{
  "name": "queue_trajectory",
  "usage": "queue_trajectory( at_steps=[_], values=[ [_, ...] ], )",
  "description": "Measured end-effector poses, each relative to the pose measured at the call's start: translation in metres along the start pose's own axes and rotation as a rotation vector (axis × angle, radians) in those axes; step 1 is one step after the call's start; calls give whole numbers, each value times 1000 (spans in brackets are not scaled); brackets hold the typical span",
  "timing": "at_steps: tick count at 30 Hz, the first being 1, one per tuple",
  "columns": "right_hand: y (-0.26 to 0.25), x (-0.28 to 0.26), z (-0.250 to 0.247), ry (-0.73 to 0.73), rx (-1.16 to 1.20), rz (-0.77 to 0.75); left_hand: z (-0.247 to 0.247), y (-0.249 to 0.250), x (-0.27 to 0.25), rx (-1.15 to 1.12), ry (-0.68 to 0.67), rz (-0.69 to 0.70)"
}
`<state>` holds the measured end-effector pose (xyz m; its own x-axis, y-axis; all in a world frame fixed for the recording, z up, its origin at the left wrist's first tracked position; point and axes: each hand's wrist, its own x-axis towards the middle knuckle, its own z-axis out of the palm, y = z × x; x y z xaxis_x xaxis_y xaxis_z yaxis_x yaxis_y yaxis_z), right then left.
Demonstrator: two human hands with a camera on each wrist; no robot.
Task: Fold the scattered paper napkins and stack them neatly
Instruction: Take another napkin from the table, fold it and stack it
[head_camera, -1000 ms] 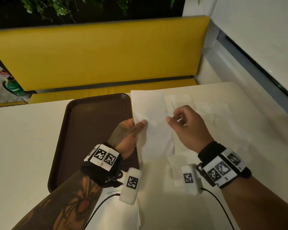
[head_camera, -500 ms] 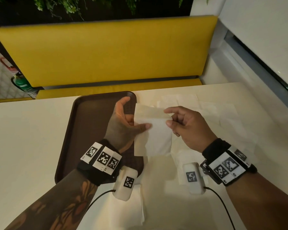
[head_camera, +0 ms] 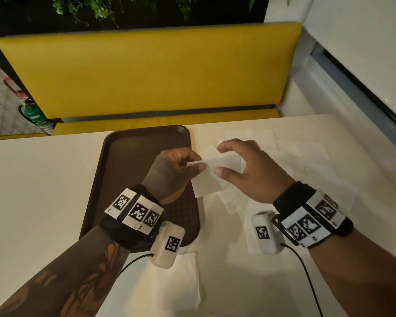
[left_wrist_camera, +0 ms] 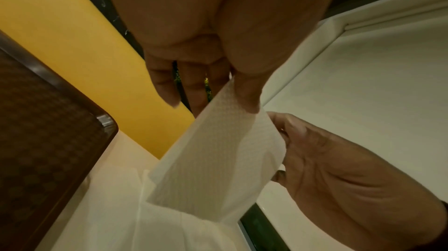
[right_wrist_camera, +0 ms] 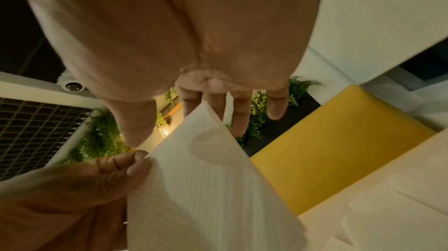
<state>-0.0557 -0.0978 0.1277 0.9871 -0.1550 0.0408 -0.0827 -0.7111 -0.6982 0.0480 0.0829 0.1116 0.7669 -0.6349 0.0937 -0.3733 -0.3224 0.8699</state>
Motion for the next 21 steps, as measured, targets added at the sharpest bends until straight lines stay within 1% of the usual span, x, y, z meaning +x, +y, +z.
queue_trajectory(
  at_steps=[2,4,6,7,10,12,16,18,21],
  values=[
    [-5,4,2,-48,-10,-27,-1,0,-1,-64,-42,-33],
    [-7,5,3,-60,-7,-44,-4,-2,-5,-170,-58,-94],
    [-4,3,4,-83,13,-25,-8,-7,-10,-273,-51,-158],
    [-2,1,4,-102,26,-6,-10,-9,-12,-277,-48,-177],
    [-1,-6,15,-168,49,36,-16,-19,-24,-197,-64,-235],
    [-1,-10,29,-214,67,63,-19,-30,-36,-119,-102,-306],
    [1,-18,63,-362,75,109,-20,-56,-69,-91,-165,-458],
    [3,-24,81,-423,65,126,-18,-66,-86,19,-195,-509],
    [4,-31,111,-477,19,140,-12,-81,-108,163,-225,-556]
  ],
)
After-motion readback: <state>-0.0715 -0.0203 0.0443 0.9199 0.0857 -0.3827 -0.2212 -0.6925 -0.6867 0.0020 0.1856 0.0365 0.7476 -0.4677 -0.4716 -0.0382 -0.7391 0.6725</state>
